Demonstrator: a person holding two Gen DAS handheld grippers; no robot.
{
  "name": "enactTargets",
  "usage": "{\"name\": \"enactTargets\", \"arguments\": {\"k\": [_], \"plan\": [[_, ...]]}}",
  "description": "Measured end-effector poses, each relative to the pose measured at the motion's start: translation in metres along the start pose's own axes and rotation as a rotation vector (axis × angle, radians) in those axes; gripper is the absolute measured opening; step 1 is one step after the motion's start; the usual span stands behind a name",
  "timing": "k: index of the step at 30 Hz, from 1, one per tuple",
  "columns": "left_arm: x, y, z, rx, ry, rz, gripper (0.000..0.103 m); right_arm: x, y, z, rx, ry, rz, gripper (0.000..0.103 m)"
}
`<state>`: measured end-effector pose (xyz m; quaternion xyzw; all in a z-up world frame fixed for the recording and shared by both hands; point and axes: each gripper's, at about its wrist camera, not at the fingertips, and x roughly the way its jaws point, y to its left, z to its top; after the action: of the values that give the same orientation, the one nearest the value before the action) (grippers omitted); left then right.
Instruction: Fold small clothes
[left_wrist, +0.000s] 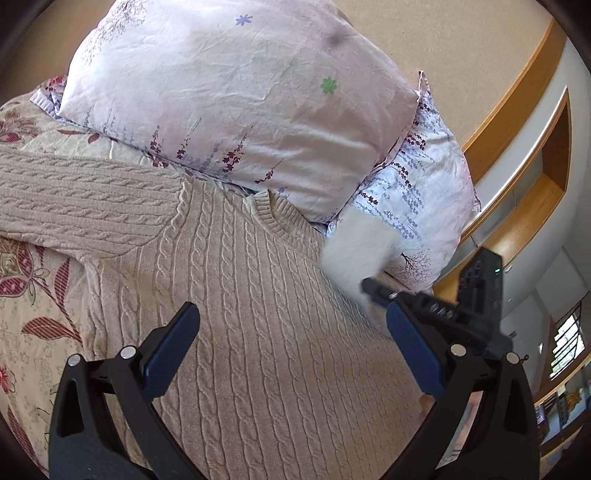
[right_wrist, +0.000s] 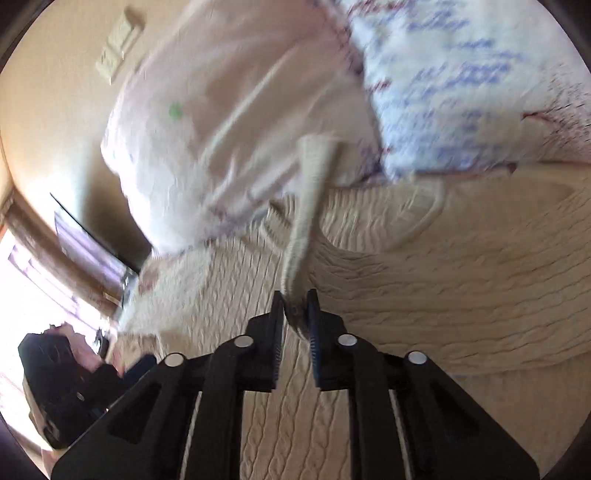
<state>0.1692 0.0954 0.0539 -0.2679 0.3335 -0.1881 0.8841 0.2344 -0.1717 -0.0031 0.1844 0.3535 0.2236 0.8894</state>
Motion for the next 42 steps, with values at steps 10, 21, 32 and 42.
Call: {"name": "enactTargets", "arguments": {"k": [10, 21, 32, 42], "plan": [[0.031, 0.008, 0.011, -0.119, 0.132, -0.048, 0.070, -0.076, -0.058, -0.034, 0.342, -0.116, 0.110, 0.060], [0.087, 0.006, 0.015, -0.226, 0.256, 0.059, 0.054, -0.126, -0.159, -0.054, 0.702, -0.253, -0.086, 0.048], [0.110, 0.015, 0.023, -0.264, 0.248, 0.097, 0.009, -0.122, -0.184, -0.047, 0.709, -0.314, -0.169, 0.012], [0.082, 0.010, 0.057, -0.118, 0.116, 0.114, 0.008, -0.123, -0.149, -0.040, 0.549, -0.337, -0.132, 0.009]]}}
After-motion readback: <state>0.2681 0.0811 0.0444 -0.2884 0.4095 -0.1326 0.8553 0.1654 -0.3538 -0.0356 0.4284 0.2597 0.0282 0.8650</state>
